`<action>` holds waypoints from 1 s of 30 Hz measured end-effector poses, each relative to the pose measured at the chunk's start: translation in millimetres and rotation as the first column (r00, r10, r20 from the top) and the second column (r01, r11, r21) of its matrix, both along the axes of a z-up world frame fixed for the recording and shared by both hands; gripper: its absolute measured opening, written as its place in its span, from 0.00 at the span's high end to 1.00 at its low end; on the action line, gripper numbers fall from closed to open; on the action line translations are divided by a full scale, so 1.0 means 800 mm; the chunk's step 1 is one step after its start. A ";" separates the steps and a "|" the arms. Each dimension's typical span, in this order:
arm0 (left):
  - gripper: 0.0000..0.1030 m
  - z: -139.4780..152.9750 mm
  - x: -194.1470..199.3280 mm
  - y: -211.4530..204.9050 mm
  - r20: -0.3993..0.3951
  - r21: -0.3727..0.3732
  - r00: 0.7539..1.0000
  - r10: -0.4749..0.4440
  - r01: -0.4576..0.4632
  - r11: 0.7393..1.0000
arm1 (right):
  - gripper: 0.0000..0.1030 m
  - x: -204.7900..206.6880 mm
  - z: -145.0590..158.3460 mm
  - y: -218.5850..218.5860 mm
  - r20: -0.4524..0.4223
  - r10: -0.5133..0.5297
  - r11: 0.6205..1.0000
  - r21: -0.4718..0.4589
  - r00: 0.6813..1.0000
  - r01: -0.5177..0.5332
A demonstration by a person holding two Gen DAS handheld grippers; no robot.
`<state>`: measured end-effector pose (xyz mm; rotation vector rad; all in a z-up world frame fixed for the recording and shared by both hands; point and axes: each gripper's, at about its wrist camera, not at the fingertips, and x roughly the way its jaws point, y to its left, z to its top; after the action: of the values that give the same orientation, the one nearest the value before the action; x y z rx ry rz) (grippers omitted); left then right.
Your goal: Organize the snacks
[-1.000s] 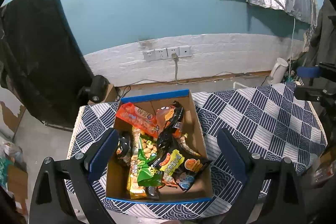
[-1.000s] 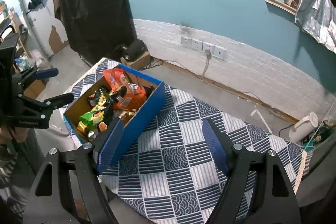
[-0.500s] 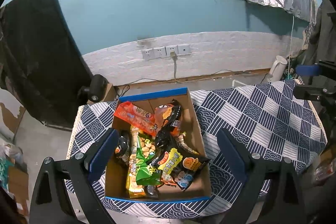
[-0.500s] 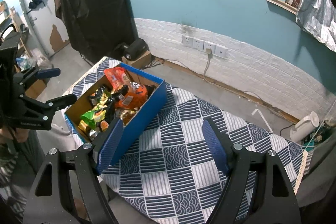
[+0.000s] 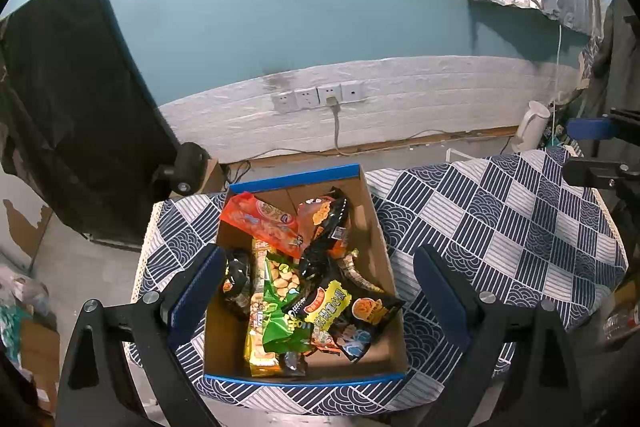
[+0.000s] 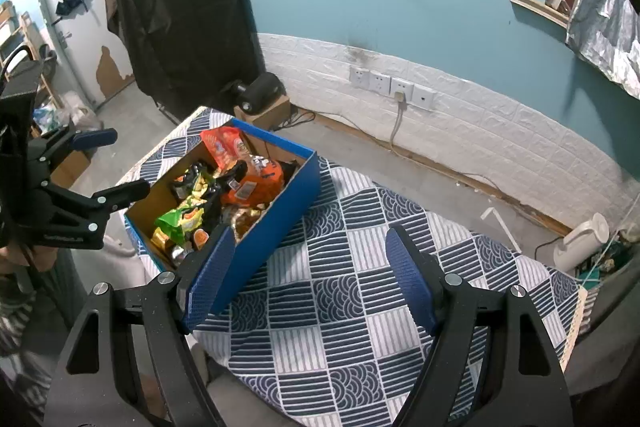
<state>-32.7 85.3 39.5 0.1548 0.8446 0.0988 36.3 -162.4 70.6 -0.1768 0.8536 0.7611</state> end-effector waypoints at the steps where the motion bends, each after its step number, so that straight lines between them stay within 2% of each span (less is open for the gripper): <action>1: 0.07 0.000 0.000 0.000 0.000 -0.001 1.000 -0.001 0.001 1.000 | 0.24 0.000 0.000 0.000 0.000 0.000 1.000 0.000 1.000 0.000; 30: 0.07 0.000 -0.001 -0.001 -0.004 -0.001 1.000 -0.003 0.003 1.000 | 0.24 -0.001 -0.001 0.000 -0.013 0.003 1.000 0.004 1.000 -0.003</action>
<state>-33.1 84.3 39.6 0.1555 0.8480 0.0953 35.5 -162.2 70.0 -0.1700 0.8647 0.7672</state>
